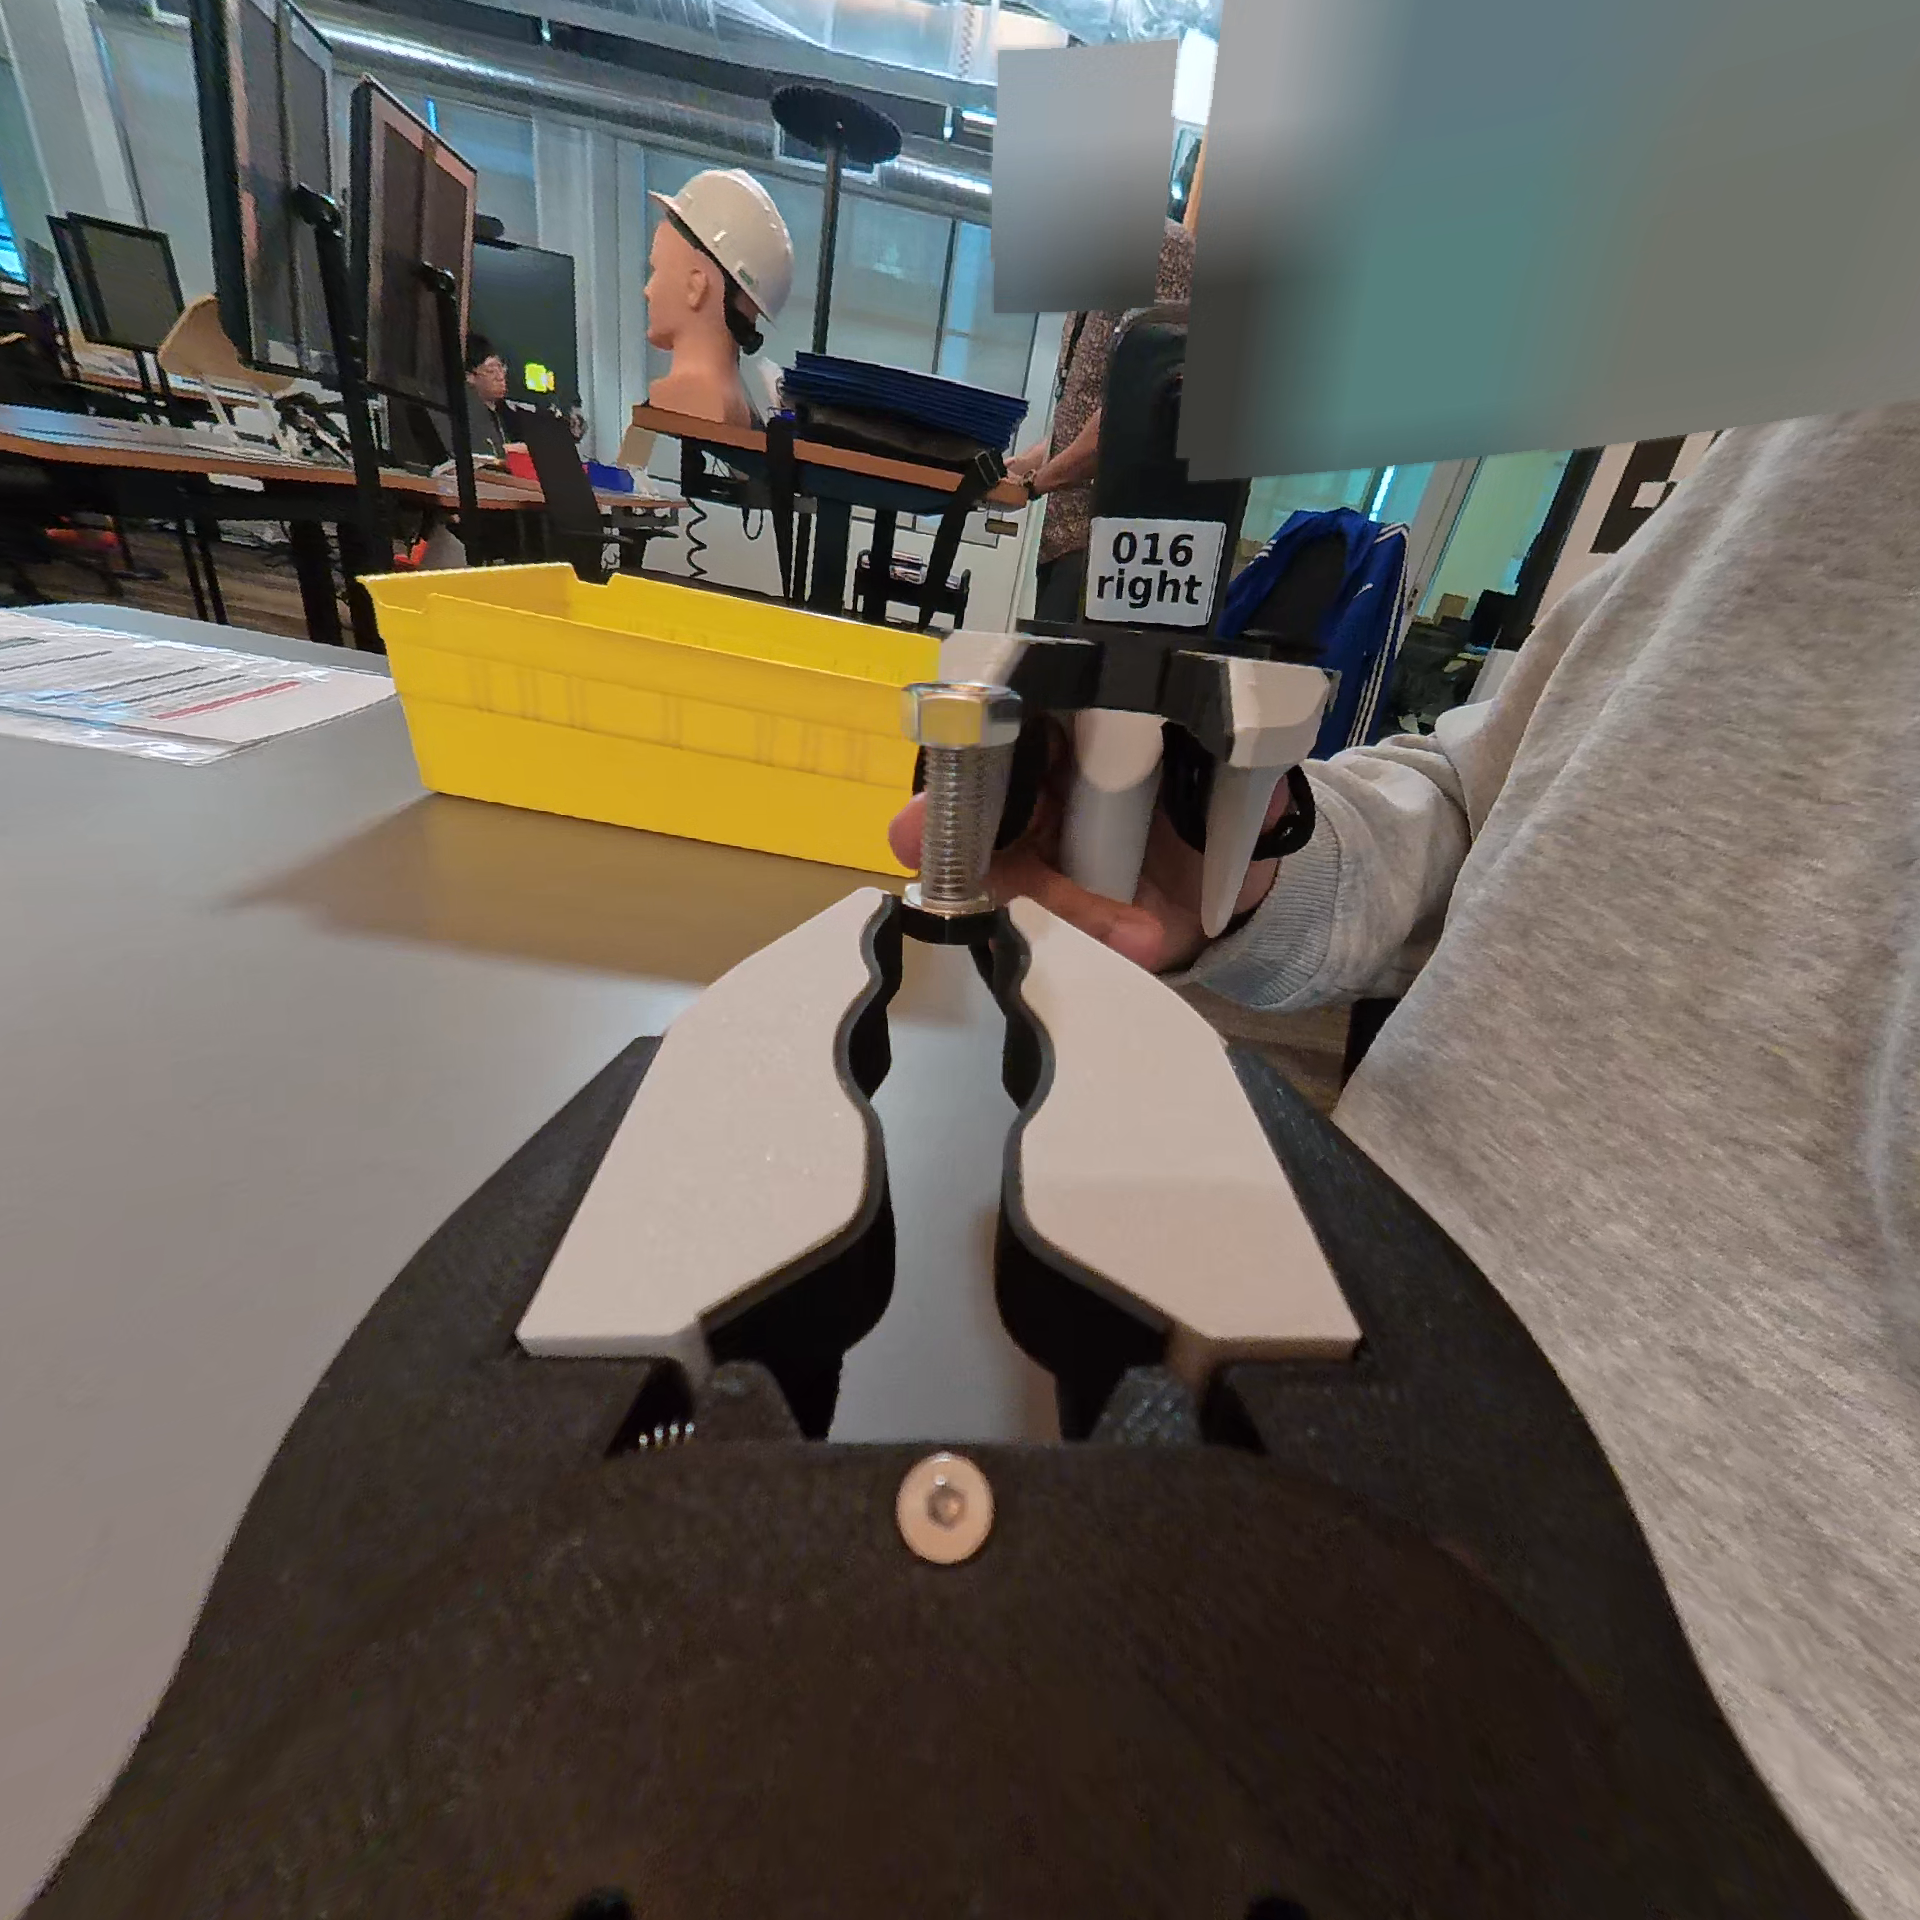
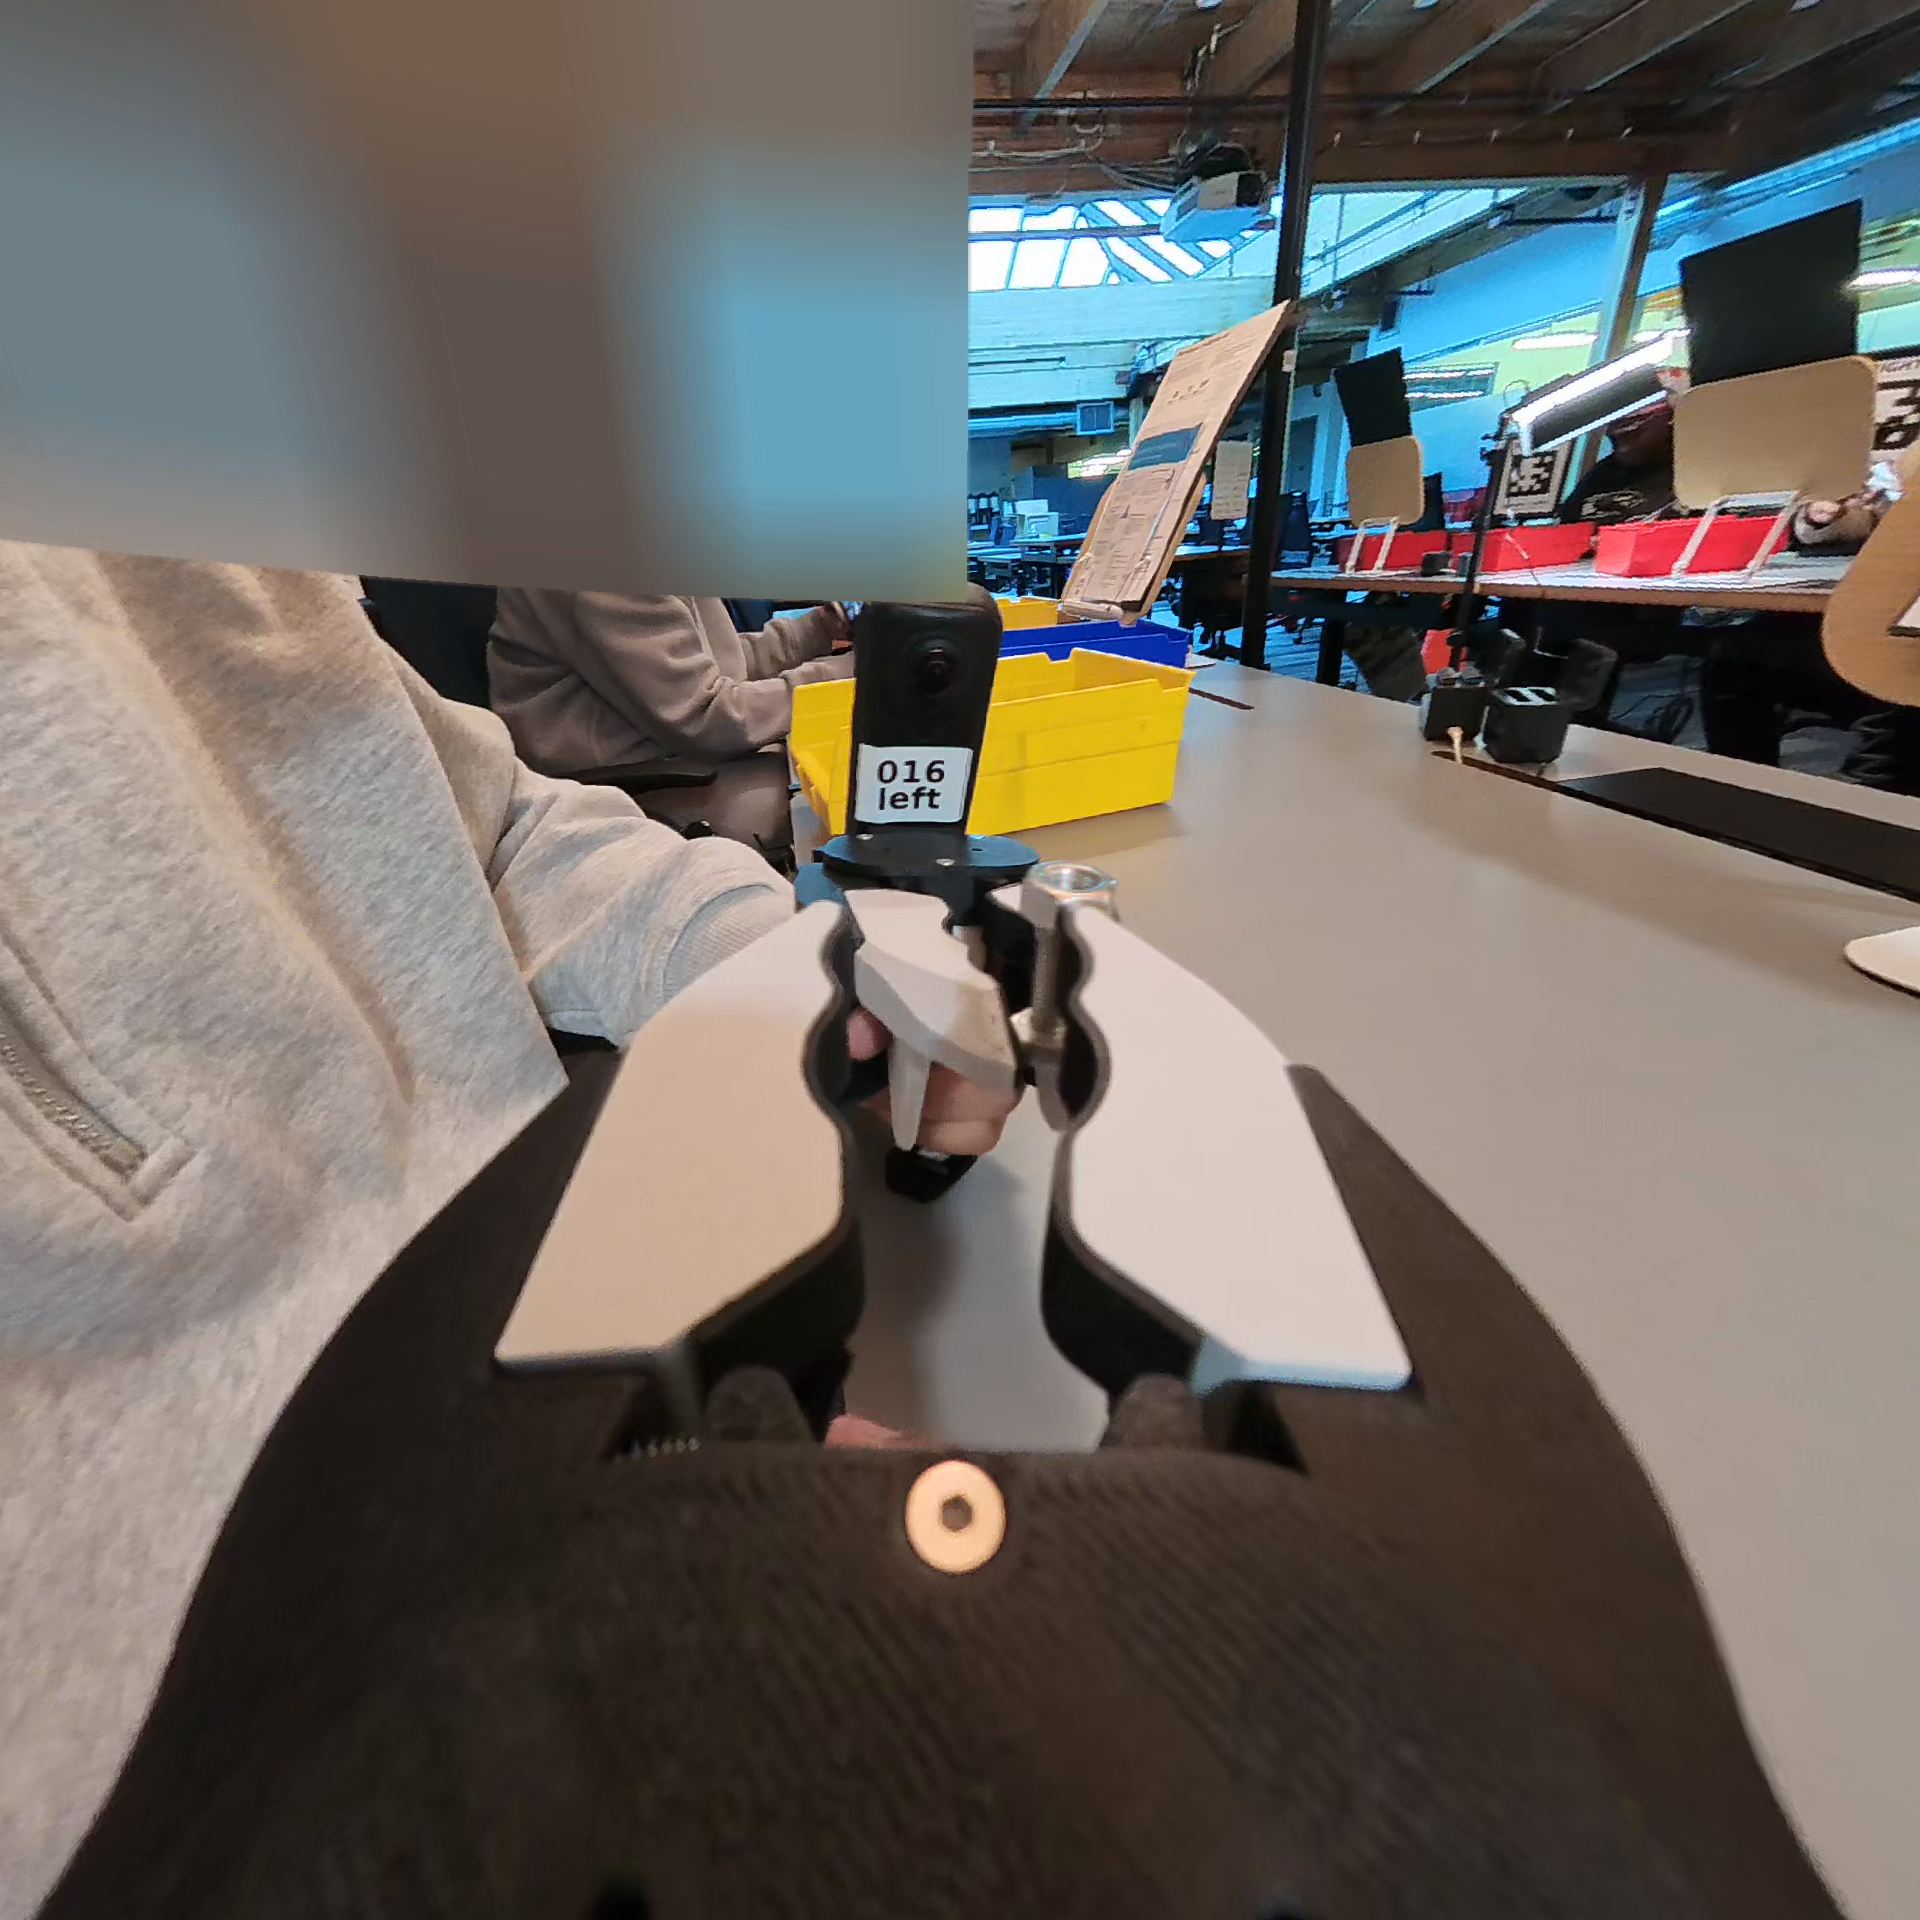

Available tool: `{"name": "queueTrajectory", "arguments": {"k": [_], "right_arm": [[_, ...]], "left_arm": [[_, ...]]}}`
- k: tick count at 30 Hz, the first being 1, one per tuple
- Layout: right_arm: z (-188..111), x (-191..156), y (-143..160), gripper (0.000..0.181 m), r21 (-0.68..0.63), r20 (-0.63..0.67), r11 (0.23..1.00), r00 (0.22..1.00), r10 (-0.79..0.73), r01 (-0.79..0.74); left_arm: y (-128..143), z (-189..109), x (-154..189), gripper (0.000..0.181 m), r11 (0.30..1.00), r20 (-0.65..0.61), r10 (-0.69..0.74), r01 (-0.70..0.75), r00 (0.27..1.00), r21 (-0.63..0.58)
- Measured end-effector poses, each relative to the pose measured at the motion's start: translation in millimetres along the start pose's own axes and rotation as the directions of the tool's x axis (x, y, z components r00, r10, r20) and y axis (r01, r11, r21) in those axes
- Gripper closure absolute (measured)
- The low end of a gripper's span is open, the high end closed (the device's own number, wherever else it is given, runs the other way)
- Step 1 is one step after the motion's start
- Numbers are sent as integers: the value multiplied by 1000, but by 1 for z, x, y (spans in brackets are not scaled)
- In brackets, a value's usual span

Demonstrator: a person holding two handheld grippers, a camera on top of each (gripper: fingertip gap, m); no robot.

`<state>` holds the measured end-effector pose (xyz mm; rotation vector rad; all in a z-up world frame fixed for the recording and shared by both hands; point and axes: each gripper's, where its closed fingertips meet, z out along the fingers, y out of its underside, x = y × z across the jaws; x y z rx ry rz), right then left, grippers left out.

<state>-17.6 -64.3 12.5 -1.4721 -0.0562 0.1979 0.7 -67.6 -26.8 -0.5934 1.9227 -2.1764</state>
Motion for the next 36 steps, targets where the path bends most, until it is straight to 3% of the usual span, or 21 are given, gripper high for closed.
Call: {"name": "queueTrajectory", "arguments": {"k": [4, 10, 17, 24, 31, 36], "right_arm": [[-1, 3, -1, 147, 8, -14, 1000, 1000, -2, 2], [0, 6, -1, 133, 16, -31, 1000, 999, 12, -11], [0, 0, -1, 143, 10, -3, 1000, 1000, -2, 2], [0, 4, -1, 132, 21, -17, 1000, 1000, 22, -21], [-1, -1, -1, 148, 18, 20, 1000, 1000, 18, -18], [-3, 6, -4, 141, 35, -14, 999, 1000, 28, -27]], "left_arm": [[0, 0, 0, 164, 1000, 0, -6, 6, 1000, 4], [0, 0, 1, 164, 1000, -7, -2, 2, 1000, 0], [0, 0, 0, 164, 1000, 1, -5, 5, 1000, 2], [1, 1, 3, 164, 1000, -11, 4, -4, 1000, -5], [1, 1, 2, 164, 1000, -7, 1, -1, 1000, -3], [1, 1, 2, 164, 1000, -9, 4, -4, 1000, -5]]}}
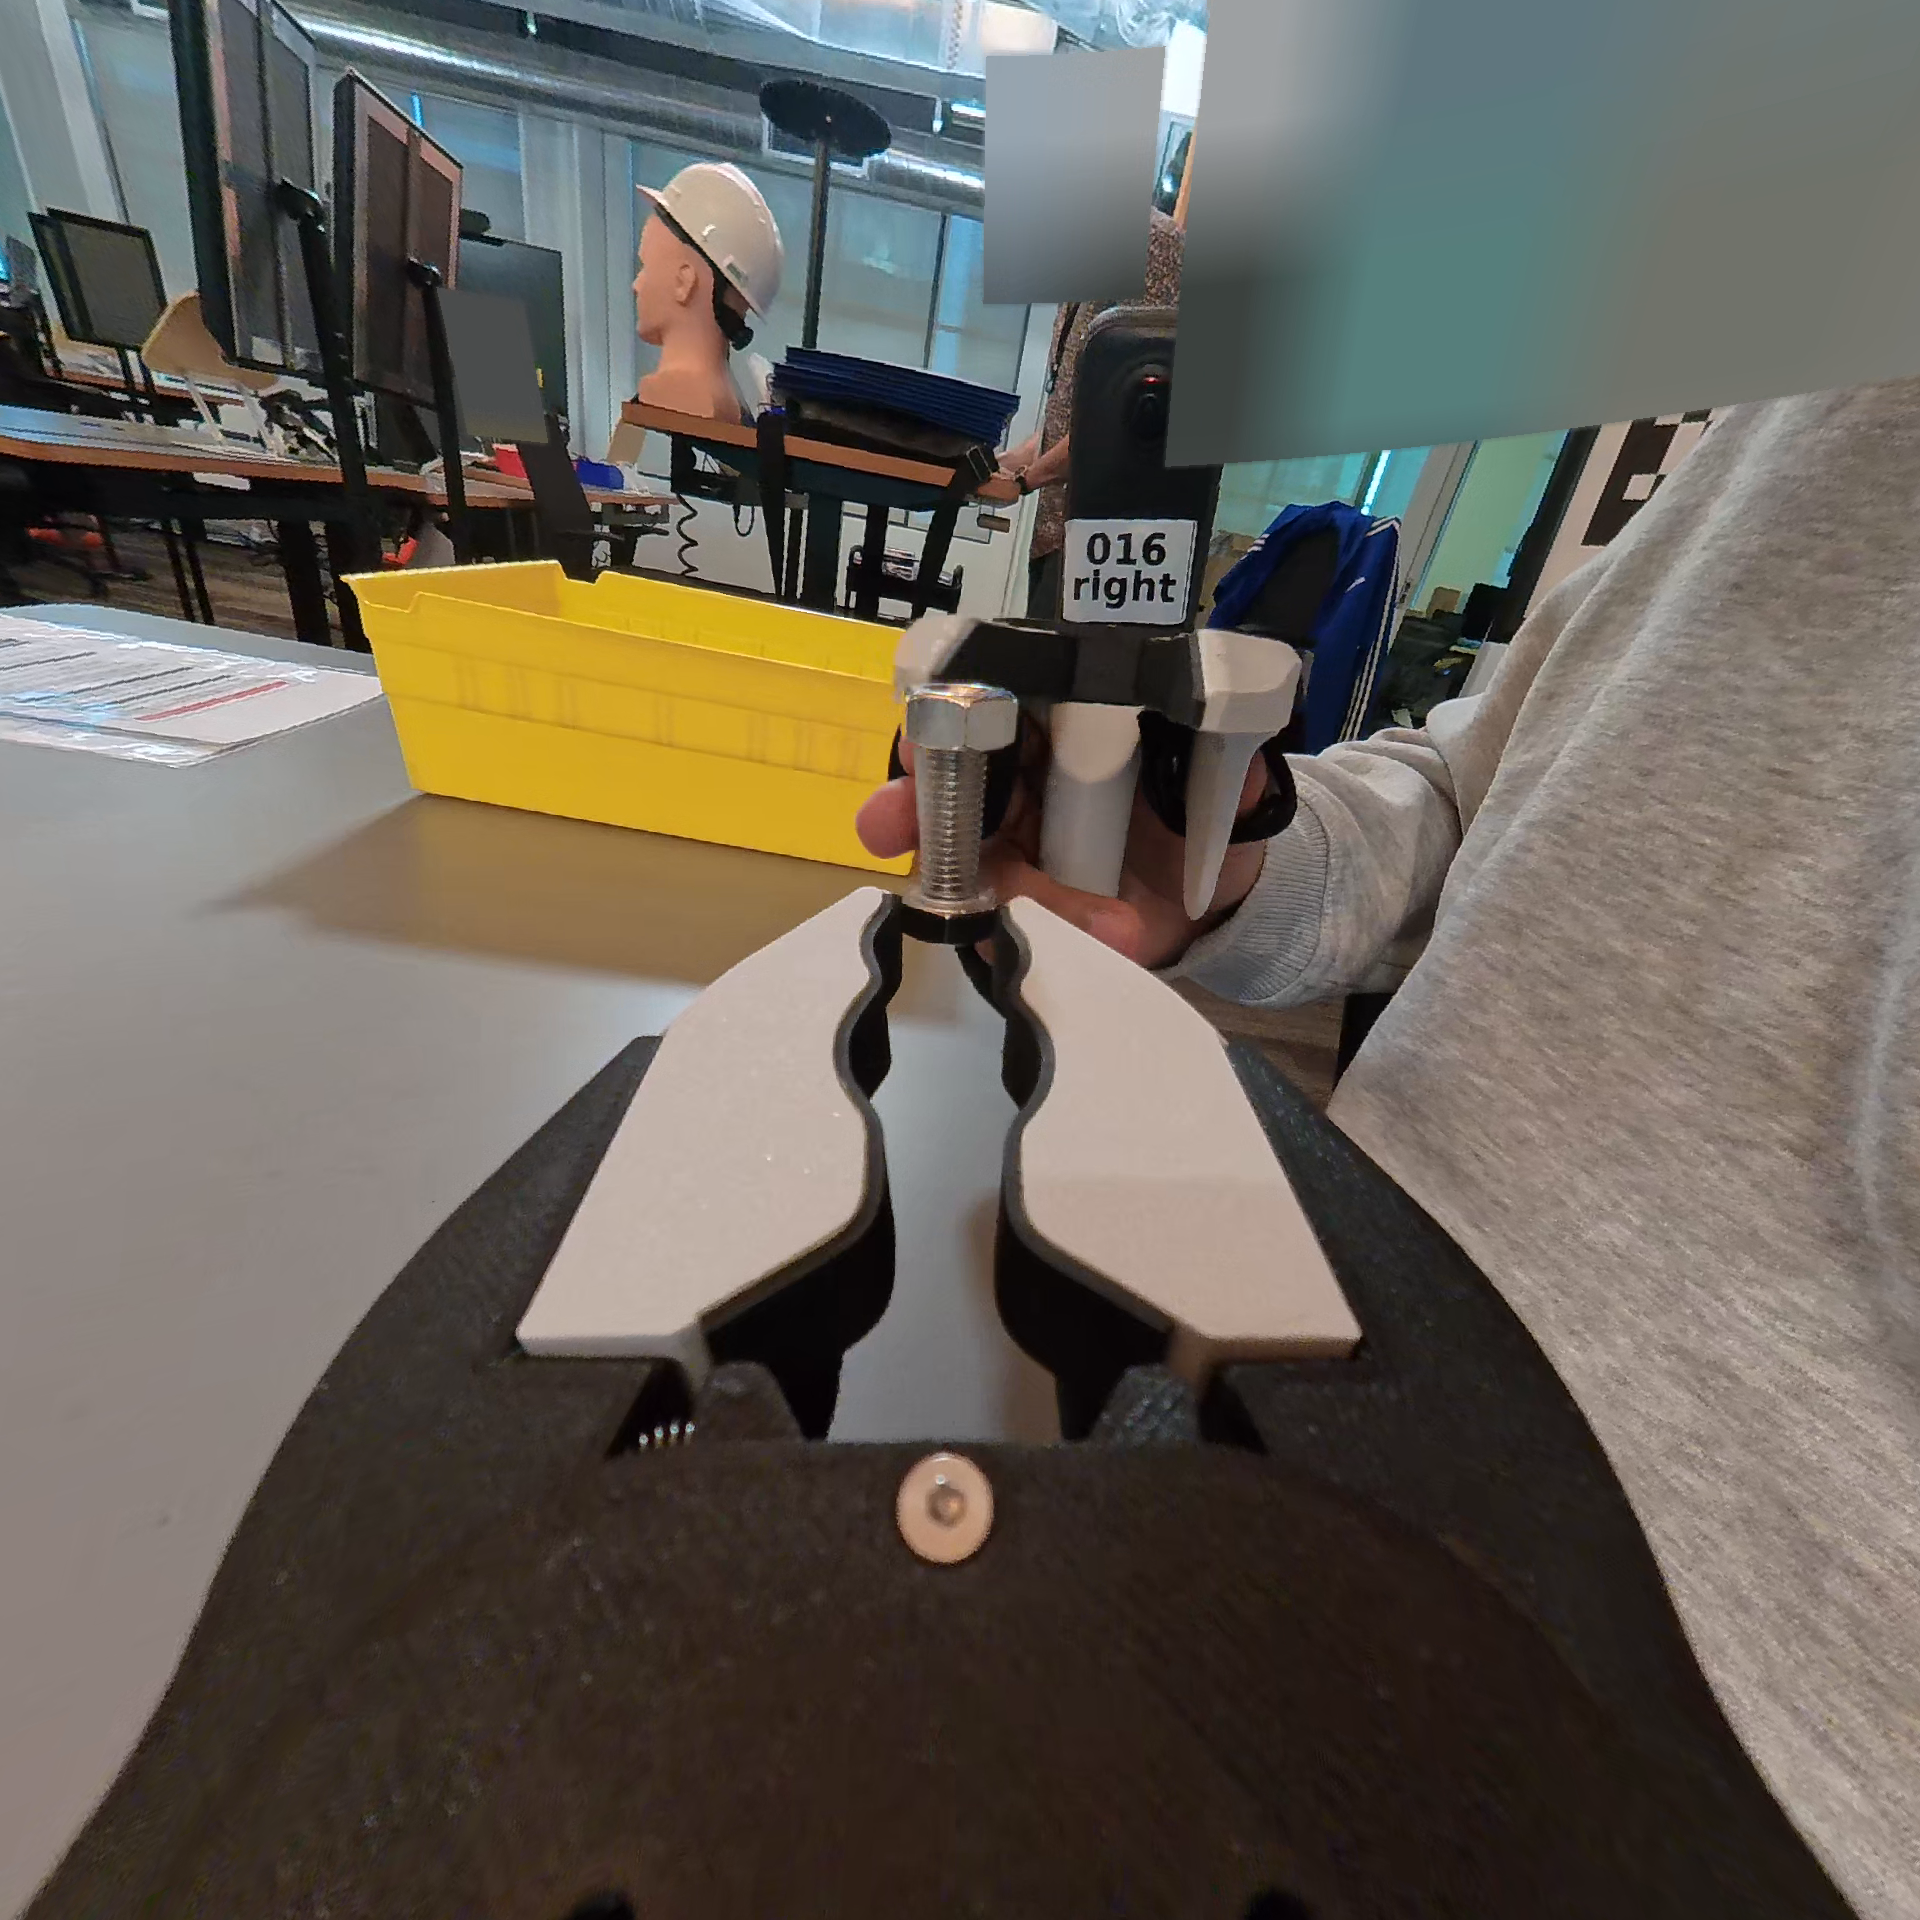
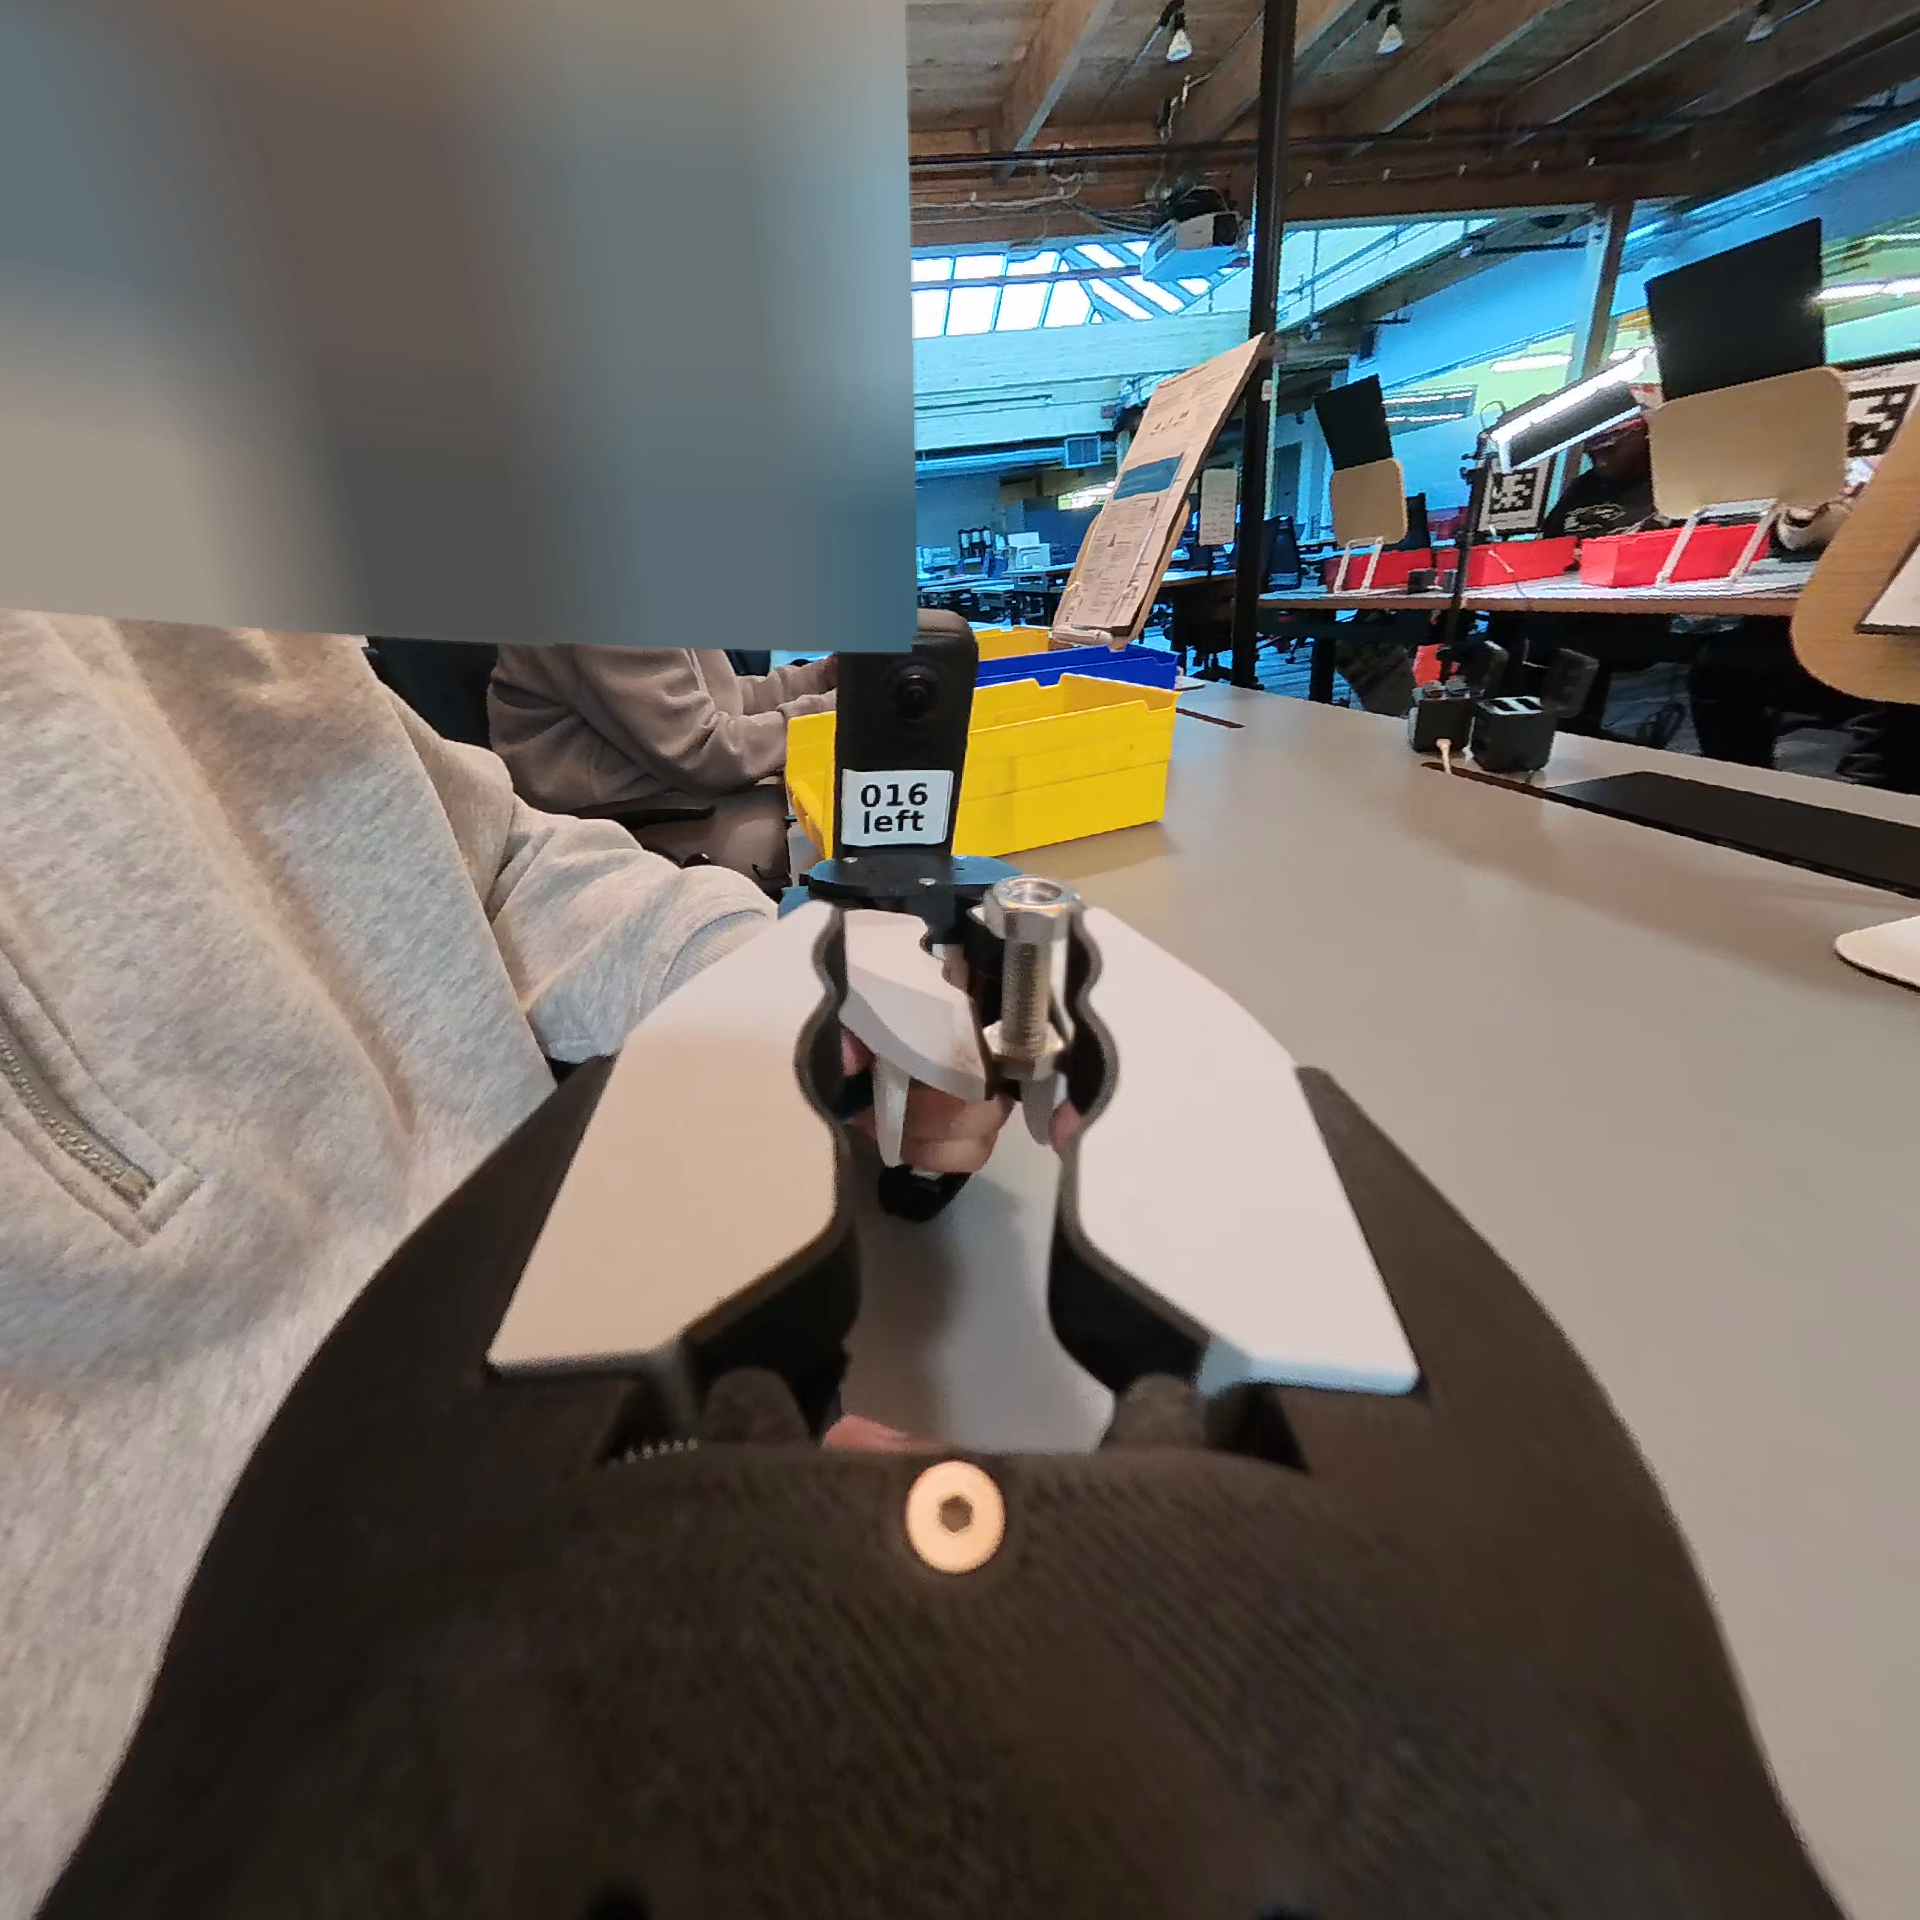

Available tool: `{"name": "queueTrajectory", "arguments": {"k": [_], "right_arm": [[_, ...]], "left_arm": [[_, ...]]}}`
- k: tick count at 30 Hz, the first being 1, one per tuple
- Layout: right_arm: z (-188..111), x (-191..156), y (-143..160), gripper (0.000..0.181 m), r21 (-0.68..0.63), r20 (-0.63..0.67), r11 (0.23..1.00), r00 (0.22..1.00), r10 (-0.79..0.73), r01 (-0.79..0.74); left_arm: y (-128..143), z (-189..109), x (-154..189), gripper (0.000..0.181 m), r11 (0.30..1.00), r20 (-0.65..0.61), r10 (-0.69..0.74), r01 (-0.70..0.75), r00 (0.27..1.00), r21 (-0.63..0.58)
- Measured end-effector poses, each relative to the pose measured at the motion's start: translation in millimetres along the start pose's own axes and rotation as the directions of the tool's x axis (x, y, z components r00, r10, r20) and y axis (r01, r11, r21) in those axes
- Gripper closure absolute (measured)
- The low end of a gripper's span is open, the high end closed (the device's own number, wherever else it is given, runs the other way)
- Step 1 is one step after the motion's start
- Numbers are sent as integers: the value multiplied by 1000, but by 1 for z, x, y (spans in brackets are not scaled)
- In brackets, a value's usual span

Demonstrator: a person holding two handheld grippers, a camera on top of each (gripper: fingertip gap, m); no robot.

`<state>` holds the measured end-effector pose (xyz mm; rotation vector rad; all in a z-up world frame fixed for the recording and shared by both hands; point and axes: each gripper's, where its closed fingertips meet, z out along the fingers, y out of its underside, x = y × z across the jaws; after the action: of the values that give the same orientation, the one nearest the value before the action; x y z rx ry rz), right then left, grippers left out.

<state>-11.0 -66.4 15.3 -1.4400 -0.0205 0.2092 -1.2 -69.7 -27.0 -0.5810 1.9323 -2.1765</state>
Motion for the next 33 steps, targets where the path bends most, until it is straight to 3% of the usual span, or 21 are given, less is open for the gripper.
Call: {"name": "queueTrajectory", "arguments": {"k": [5, 11, 19, 24, 33], "right_arm": [[2, -2, 2, 133, -8, 7, 1000, 1000, -3, 3], [2, -8, 2, 150, -14, 41, 1000, 999, -14, 14], [1, -1, 1, 136, -1, 2, 1000, 1000, -5, 5], [2, -9, 3, 149, -19, 43, 1000, 999, -7, 8], [2, 0, 1, 133, -2, -7, 1000, 1000, 2, -2]], "left_arm": [[0, 0, 0, 164, 1000, 0, 0, 0, 1000, -1], [0, 0, -1, 164, 1000, 5, -5, 5, 1000, 2], [0, 0, 0, 164, 1000, 3, -3, 3, 1000, 0], [-1, 0, -2, 164, 1000, 12, -5, 5, 1000, 4], [0, 0, -1, 164, 1000, 8, -4, 4, 1000, 2]]}}
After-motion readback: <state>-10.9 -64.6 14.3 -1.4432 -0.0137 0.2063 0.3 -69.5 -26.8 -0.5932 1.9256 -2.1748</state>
